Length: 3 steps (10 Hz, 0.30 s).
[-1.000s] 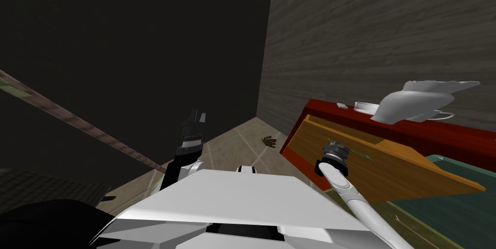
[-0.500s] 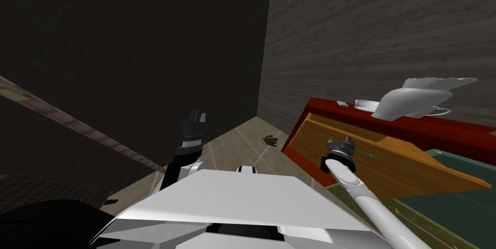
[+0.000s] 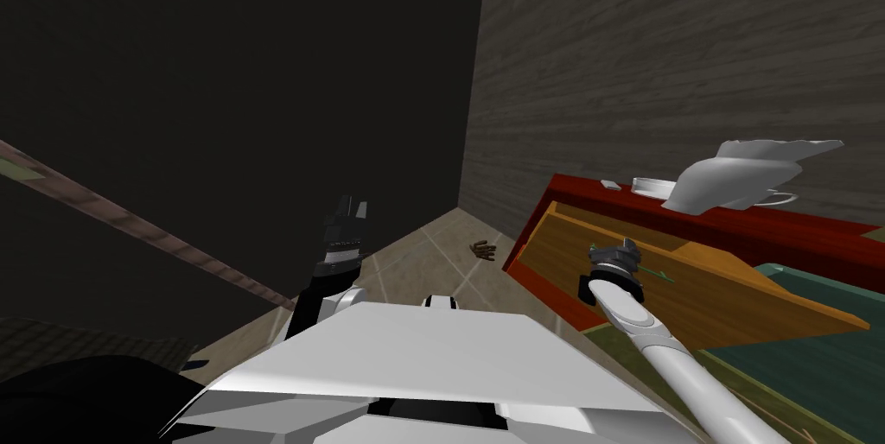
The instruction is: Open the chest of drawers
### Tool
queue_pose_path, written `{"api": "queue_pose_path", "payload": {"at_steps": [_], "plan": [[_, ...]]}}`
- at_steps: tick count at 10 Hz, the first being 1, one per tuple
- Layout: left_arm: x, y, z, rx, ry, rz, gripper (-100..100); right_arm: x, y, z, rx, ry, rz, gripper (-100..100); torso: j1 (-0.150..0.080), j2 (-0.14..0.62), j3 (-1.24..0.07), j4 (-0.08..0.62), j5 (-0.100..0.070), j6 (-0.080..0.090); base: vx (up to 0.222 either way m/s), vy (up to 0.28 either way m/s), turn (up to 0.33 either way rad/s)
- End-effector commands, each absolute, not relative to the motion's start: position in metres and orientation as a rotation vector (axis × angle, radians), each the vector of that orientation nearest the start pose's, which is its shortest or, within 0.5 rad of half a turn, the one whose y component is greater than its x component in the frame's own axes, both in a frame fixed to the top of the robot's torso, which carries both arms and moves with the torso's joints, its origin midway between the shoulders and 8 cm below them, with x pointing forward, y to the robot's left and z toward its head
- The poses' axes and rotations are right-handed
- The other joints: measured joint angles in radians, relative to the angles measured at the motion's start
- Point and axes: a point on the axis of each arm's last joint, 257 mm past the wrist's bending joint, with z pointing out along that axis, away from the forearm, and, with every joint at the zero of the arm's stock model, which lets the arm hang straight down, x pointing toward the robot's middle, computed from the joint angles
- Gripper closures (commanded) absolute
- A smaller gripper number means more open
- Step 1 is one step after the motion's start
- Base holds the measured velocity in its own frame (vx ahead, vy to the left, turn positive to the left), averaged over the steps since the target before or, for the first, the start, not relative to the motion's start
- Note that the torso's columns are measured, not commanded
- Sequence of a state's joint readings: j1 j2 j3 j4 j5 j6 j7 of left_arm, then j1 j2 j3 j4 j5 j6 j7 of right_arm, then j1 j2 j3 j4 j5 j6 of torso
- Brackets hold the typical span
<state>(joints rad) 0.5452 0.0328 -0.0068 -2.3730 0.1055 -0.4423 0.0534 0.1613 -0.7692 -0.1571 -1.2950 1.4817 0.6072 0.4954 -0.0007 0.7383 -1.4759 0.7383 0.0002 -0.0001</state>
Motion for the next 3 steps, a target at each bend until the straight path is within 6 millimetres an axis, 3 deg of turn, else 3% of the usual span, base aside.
{"api": "queue_pose_path", "payload": {"at_steps": [1,3], "plan": [[0.3310,0.2869,0.0405,-0.725,0.566,-1.414,0,0.3832,-0.7091,-0.1512,-0.334,1.589,-1.658,0,0.001,0.000,0.000,0.000,0.000,0.000,0.000,0.000,0.000],[0.3310,0.2869,0.0405,-0.725,0.566,-1.414,0,0.3832,-0.7091,-0.1512,-0.334,1.589,-1.658,0,0.001,0.000,0.000,0.000,0.000,0.000,0.000,0.000,0.000]]}}
